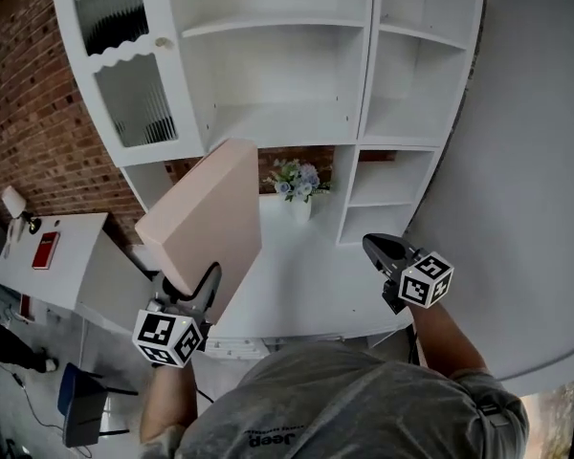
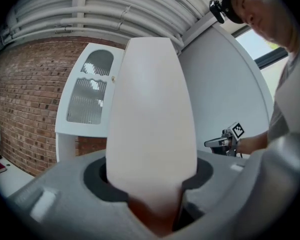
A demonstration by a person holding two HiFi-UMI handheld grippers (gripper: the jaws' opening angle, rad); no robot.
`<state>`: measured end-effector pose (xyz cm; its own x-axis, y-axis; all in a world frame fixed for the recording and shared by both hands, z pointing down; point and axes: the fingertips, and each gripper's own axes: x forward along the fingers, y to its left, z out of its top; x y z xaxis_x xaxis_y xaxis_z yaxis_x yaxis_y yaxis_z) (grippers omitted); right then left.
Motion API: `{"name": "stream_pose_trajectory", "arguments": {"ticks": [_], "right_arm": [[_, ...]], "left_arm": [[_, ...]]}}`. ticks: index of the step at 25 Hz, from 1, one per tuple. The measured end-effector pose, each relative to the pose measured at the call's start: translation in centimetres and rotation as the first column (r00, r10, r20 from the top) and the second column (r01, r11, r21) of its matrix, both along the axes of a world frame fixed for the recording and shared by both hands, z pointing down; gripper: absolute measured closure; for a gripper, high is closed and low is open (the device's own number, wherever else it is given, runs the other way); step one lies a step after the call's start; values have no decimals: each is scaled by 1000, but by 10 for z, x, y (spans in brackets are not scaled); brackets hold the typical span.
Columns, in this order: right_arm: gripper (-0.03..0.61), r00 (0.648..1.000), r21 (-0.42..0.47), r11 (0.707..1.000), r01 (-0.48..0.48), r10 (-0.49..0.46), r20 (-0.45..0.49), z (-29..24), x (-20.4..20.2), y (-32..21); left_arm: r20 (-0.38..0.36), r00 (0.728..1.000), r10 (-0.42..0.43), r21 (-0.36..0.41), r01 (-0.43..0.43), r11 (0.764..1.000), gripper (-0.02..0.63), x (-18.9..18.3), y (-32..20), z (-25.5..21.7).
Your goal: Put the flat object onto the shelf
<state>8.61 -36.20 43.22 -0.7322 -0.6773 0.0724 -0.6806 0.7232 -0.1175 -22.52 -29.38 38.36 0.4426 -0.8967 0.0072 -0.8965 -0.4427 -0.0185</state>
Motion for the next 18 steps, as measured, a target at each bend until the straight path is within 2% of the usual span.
{"name": "stream_pose_trajectory", "arguments": {"ticks": [4,8,14,18], "right_arm": [[569,996,0,996,88,-88,-23,-3,27,-34],[569,991,-10,992,128,-129,-38,3,44,-59],[569,993,-16,993,120,-120,-11,14,33,-63],[569,994,-24,994,105,-105,-9,17,19,-57]], "left_arm": [[-12,997,-79,16,80,997,350,29,-20,-19],[30,993,-117,78,114,990,350,51,-38,-51],[152,984,-97,199,66,978,350,58,-51,-111],[252,964,-82,262,14,965,350,68,-66,-148]]}}
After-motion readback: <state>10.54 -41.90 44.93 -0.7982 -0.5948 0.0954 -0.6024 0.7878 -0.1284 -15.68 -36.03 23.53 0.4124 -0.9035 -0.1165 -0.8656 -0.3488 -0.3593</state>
